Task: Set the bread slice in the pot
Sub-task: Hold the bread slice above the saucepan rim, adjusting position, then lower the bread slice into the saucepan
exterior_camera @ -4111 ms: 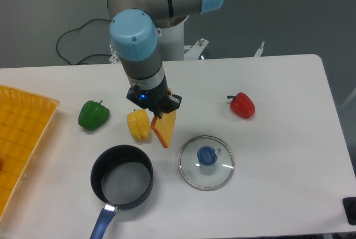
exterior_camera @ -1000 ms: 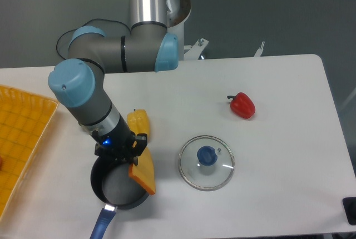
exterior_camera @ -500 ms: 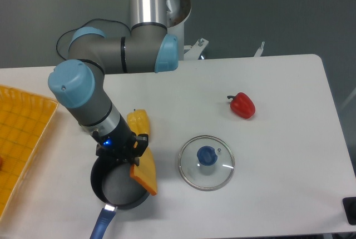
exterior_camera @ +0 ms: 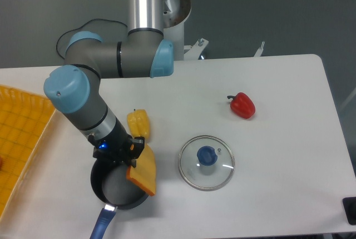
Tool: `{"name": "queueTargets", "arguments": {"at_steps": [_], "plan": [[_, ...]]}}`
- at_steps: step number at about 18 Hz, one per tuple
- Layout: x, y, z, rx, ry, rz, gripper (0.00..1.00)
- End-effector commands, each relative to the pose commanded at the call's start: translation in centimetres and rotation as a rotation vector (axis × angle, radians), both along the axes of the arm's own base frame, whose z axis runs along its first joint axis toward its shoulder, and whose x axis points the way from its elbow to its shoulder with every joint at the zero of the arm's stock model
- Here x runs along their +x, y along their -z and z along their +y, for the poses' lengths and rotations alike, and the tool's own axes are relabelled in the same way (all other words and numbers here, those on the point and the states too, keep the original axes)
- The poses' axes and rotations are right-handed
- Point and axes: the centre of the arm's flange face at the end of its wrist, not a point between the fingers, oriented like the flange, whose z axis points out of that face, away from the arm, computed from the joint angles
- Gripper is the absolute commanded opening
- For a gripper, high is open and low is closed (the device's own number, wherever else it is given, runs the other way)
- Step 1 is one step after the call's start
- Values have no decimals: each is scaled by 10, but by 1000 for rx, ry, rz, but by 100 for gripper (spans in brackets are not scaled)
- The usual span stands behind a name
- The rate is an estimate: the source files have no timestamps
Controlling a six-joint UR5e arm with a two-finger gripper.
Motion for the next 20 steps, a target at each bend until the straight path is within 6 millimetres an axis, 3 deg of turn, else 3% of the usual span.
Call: {"name": "queueTargets", "arguments": {"at_steps": [10, 20], "plan": [[9, 5, 4, 5, -16, -7, 9], [22, 33, 16, -21, -15, -24, 15]]}}
